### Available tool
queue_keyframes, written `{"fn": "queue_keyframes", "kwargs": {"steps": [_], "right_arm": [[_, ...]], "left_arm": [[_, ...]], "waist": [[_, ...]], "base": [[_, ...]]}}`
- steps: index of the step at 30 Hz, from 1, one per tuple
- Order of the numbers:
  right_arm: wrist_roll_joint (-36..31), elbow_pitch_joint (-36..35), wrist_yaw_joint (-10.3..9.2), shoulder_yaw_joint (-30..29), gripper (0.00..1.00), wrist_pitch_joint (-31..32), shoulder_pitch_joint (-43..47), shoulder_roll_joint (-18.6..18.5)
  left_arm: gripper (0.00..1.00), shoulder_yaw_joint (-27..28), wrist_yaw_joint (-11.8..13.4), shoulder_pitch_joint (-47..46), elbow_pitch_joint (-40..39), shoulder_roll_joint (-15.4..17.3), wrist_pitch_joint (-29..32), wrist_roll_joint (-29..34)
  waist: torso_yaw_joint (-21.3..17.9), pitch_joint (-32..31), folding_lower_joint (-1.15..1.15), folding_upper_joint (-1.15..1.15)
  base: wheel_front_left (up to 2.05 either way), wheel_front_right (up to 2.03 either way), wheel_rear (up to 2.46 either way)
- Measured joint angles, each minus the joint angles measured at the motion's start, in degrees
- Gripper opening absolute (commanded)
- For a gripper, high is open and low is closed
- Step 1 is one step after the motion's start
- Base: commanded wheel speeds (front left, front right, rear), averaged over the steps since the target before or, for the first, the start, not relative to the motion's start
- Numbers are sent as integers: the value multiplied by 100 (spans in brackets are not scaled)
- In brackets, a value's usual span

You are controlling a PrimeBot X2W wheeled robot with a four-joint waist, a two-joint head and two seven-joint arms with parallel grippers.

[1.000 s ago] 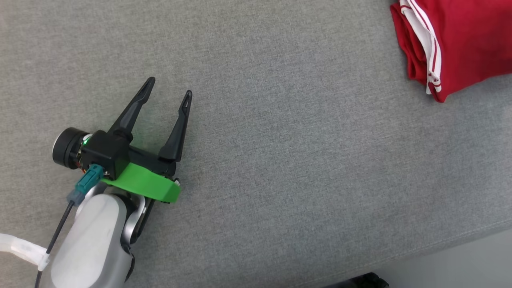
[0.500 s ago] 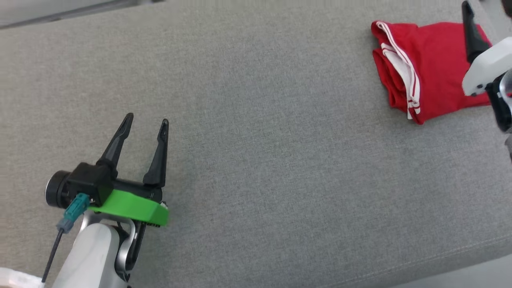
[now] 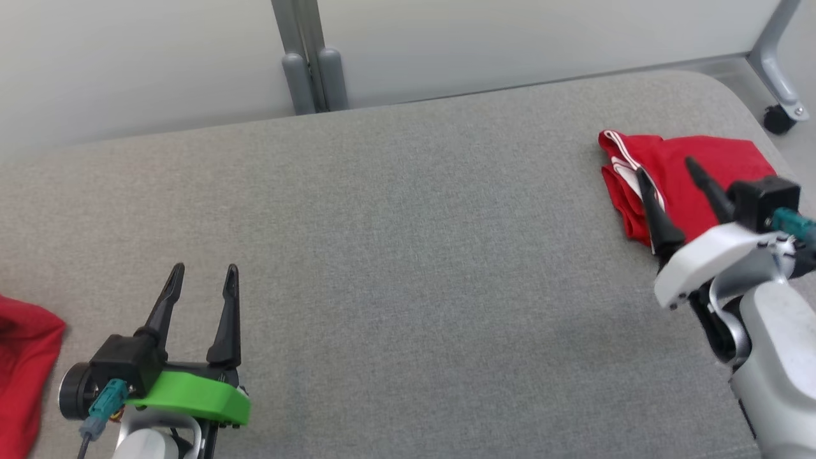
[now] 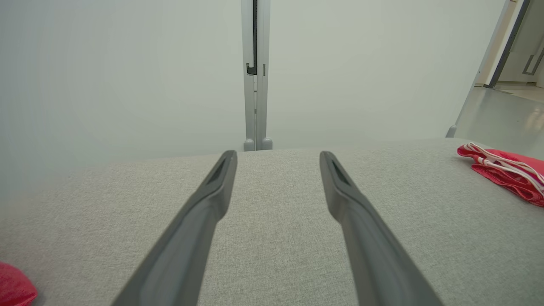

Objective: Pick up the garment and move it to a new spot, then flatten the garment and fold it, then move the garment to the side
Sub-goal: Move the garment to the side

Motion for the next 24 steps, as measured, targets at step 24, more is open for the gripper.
{"fn": "queue_keyframes", "kwargs": {"steps": [24], "right_arm": [[18, -710, 3, -296, 100, -886, 1965, 661]], "left_arm": [[100, 910, -140, 707, 320, -492, -25, 560]], "waist": [[567, -629, 0, 0]], "base": [[0, 0, 0]]}}
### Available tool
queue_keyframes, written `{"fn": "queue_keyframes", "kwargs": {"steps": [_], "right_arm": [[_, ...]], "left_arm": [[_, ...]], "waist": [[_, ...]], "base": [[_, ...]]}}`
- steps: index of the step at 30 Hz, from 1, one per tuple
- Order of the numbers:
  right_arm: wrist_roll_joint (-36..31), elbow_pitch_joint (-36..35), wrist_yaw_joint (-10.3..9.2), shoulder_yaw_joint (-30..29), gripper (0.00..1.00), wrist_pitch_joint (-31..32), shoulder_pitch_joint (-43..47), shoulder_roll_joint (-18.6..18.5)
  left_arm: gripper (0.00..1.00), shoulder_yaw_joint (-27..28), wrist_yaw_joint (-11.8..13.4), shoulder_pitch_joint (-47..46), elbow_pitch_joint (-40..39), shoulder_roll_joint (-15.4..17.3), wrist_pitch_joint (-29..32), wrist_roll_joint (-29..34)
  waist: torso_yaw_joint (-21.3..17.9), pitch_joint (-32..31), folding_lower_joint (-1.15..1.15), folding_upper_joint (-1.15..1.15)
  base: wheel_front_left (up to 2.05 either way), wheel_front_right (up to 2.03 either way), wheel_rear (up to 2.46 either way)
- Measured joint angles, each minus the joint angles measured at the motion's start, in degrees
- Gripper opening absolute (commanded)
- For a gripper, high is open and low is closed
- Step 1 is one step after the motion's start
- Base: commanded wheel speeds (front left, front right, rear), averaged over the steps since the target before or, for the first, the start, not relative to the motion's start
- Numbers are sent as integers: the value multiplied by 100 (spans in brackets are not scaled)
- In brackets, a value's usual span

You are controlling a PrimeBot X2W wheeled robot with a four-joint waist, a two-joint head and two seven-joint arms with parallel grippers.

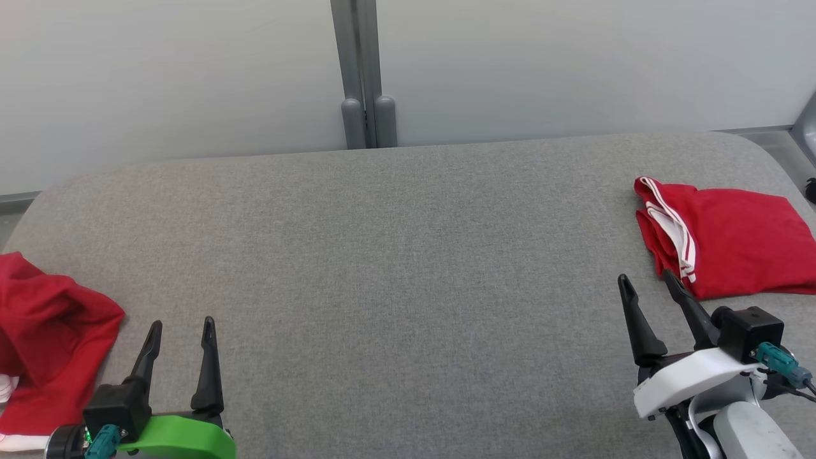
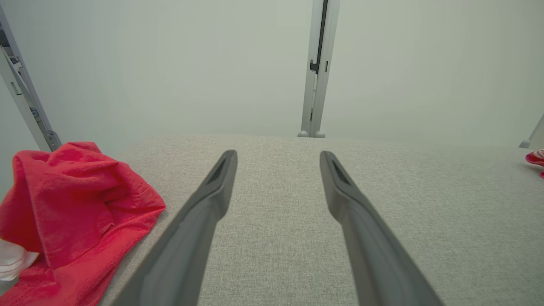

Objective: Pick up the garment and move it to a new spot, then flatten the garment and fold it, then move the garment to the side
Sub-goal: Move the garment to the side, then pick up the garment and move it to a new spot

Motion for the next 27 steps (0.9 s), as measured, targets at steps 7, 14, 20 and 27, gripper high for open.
{"fn": "queue_keyframes", "kwargs": {"steps": [7, 14, 20, 27], "right_arm": [[-24, 43, 0, 2, 100, -47, -3, 55], [-25, 97, 0, 58, 100, -49, -26, 42], [-23, 86, 0, 121, 100, -56, -26, 70], [3, 31, 0, 216, 100, -73, 20, 153]], "left_arm": [[100, 119, -174, 8, 145, -125, 0, 200], [100, 243, -277, 2, 215, -219, 0, 304], [100, 291, -349, -13, 256, -282, 0, 388], [100, 344, -379, -89, 233, -321, 0, 526]], "waist": [[-2, 0, 0, 0], [8, 5, 0, 0], [95, -3, 0, 0], [469, -28, 0, 0]], "base": [[0, 0, 0], [0, 0, 0], [0, 0, 0], [0, 0, 0]]}}
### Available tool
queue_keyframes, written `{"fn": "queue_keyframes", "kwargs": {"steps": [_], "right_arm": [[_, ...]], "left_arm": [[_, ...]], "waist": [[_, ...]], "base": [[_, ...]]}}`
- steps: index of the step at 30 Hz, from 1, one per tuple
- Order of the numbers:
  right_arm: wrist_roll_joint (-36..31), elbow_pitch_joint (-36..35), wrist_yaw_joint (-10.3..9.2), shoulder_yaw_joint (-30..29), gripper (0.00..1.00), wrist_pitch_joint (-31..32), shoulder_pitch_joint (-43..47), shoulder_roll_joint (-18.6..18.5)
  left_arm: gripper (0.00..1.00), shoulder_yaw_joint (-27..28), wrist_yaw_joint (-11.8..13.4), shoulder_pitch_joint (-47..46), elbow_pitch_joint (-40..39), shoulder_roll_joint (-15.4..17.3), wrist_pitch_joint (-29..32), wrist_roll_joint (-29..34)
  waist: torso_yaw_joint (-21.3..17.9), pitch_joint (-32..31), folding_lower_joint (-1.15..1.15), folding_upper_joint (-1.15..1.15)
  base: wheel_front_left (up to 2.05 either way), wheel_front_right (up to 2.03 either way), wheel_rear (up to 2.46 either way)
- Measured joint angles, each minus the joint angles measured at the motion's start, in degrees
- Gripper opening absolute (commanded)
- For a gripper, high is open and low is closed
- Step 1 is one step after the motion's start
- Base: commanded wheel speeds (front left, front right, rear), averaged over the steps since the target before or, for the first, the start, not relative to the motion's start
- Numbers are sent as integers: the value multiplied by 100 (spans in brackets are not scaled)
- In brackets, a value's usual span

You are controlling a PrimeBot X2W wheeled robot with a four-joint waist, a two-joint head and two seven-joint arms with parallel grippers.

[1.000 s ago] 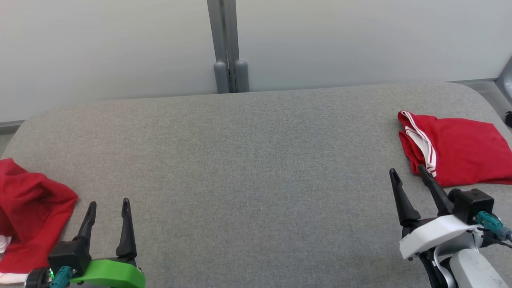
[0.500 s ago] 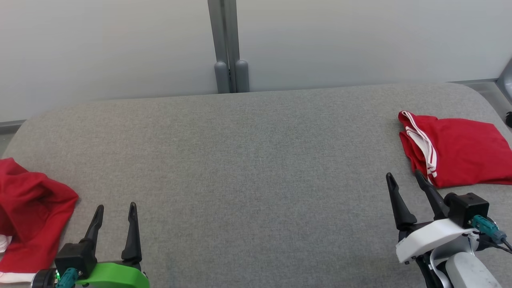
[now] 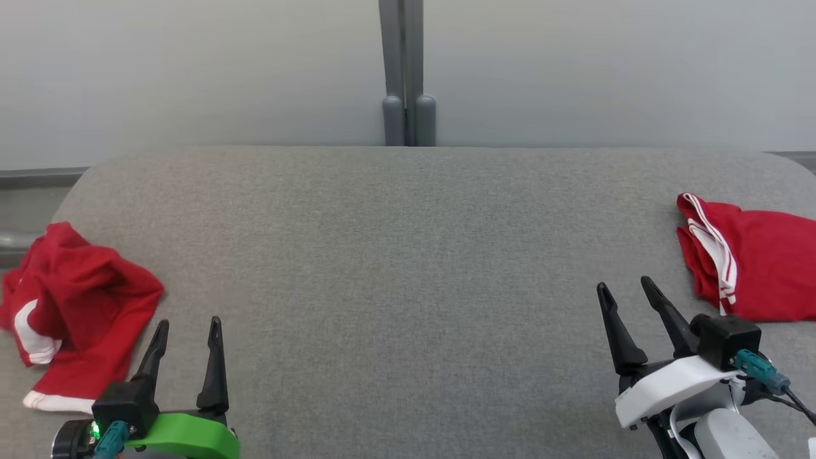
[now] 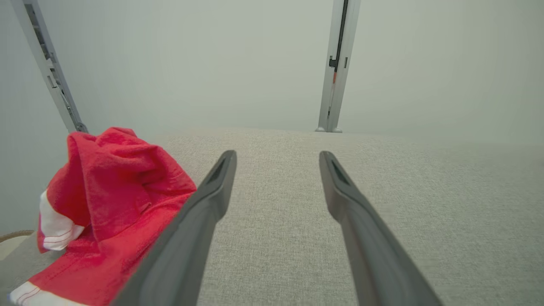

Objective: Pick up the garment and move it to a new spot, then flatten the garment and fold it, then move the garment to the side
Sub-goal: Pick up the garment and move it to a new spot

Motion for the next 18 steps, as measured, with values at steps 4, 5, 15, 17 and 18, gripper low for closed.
{"fn": "queue_keyframes", "kwargs": {"steps": [4, 5, 15, 17, 18], "right_arm": [[53, 12, 0, 93, 100, 0, 32, 56], [59, 23, 0, 123, 100, -1, 34, 75], [105, 79, 0, 323, 100, -1, 0, 257], [105, 86, 0, 357, 100, -1, -4, 276], [107, 89, 0, 370, 100, -1, -5, 280]], "left_arm": [[100, 49, 8, -9, -25, 5, -1, 44], [100, 58, 7, -11, -23, 12, -1, 45], [100, 111, 109, 5, -105, 64, 0, 101], [100, 104, 126, 6, -124, 75, 0, 102], [100, 109, 133, 8, -131, 81, 0, 102]], "waist": [[338, -13, 0, 0], [437, -17, 0, 0], [1423, -45, 0, 0], [1605, -51, 0, 0], [1701, -55, 0, 0]], "base": [[0, 0, 0], [0, 0, 0], [0, 0, 0], [0, 0, 0], [0, 0, 0]]}}
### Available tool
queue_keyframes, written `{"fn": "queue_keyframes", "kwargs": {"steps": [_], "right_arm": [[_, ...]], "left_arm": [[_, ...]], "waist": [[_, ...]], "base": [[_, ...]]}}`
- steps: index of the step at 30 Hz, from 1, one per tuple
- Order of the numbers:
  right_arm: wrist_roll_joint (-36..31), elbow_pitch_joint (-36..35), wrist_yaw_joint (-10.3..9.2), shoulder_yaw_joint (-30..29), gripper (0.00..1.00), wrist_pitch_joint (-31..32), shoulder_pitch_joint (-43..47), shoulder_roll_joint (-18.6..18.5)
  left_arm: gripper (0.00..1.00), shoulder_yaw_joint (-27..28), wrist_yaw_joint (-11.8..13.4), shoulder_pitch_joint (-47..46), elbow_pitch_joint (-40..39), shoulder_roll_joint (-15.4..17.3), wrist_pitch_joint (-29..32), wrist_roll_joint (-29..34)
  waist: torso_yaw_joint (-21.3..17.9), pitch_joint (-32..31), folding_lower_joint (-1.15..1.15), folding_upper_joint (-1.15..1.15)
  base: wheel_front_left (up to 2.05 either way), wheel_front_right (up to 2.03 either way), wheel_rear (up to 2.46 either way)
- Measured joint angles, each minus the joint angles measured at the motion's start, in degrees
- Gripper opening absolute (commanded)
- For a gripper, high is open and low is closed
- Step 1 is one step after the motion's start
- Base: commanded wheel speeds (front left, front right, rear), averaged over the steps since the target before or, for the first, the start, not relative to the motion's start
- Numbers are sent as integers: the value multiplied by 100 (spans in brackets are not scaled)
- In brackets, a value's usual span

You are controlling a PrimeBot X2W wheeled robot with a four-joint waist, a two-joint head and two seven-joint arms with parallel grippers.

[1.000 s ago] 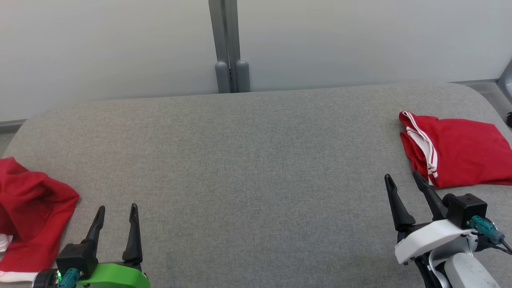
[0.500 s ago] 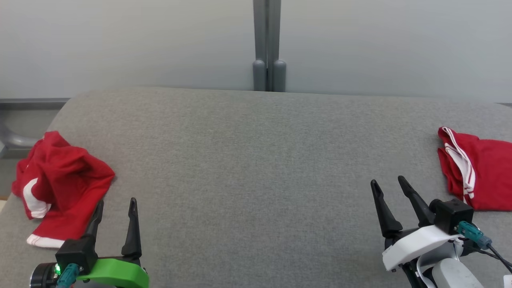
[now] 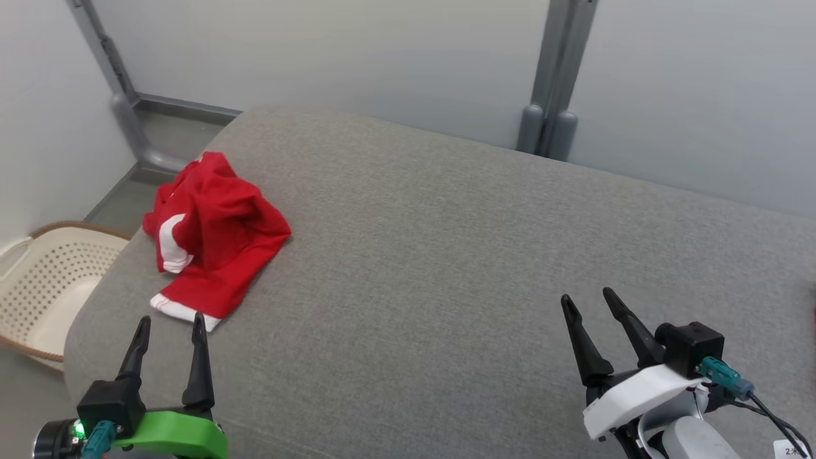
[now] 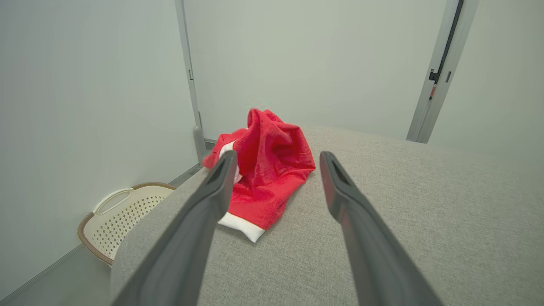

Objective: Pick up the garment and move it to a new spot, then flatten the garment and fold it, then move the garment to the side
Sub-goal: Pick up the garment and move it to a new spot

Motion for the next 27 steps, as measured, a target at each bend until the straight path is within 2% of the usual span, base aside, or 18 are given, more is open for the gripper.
{"fn": "queue_keyframes", "kwargs": {"steps": [7, 15, 19, 27], "right_arm": [[7, 8, 0, 205, 100, 0, -175, -10], [-13, -210, -1, 257, 100, 0, -195, -87], [-164, -645, -1, 80, 100, -1, -125, -99], [-469, -1539, -1, -31, 100, -7, -231, -198]], "left_arm": [[100, 114, 77, 76, -77, 41, 1, -69], [100, 118, 76, 75, -103, 49, 87, -165], [100, 103, -47, -240, -180, 137, 599, -425], [100, 318, -234, -1657, 42, 743, 2118, -1196]], "waist": [[447, 20, 0, 0], [501, 60, 0, 0], [495, 113, 0, 0], [315, 525, 0, 0]], "base": [[0, 0, 0], [0, 0, 0], [0, 0, 0], [0, 0, 0]]}}
